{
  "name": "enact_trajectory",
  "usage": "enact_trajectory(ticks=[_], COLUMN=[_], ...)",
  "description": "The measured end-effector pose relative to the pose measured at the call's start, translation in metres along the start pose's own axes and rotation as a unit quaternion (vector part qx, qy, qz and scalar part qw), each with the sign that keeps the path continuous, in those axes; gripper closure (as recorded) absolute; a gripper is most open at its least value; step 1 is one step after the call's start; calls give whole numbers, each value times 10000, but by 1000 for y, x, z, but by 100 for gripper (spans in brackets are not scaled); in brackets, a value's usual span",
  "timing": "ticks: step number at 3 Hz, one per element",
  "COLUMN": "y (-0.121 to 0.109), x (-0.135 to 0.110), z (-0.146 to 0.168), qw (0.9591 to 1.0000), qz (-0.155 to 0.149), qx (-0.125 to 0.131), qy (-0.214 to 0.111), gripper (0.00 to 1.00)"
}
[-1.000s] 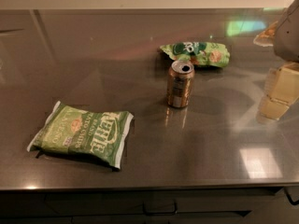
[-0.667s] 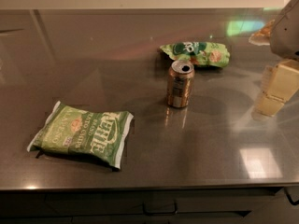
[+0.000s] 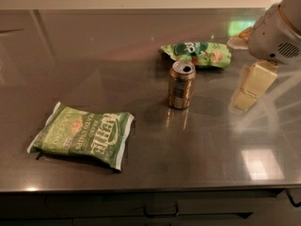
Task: Pick orange can
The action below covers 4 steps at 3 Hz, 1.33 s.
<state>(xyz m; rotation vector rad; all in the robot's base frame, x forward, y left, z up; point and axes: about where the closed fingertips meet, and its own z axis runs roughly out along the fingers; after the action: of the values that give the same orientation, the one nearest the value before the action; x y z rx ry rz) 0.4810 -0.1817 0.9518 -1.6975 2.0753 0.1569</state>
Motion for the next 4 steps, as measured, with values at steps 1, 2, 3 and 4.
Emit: enact_trajectory(ticks=[1, 2, 3, 4], y=[-14, -28, -38, -45], x=[-8, -23, -40, -50], z=[26, 51, 71, 87], qw=[9994, 9979, 9960, 9938], qz=[5, 67, 147, 283], qx=[-43, -128, -285, -443], qy=[-334, -632, -838, -978], gripper=[0, 0, 0, 0])
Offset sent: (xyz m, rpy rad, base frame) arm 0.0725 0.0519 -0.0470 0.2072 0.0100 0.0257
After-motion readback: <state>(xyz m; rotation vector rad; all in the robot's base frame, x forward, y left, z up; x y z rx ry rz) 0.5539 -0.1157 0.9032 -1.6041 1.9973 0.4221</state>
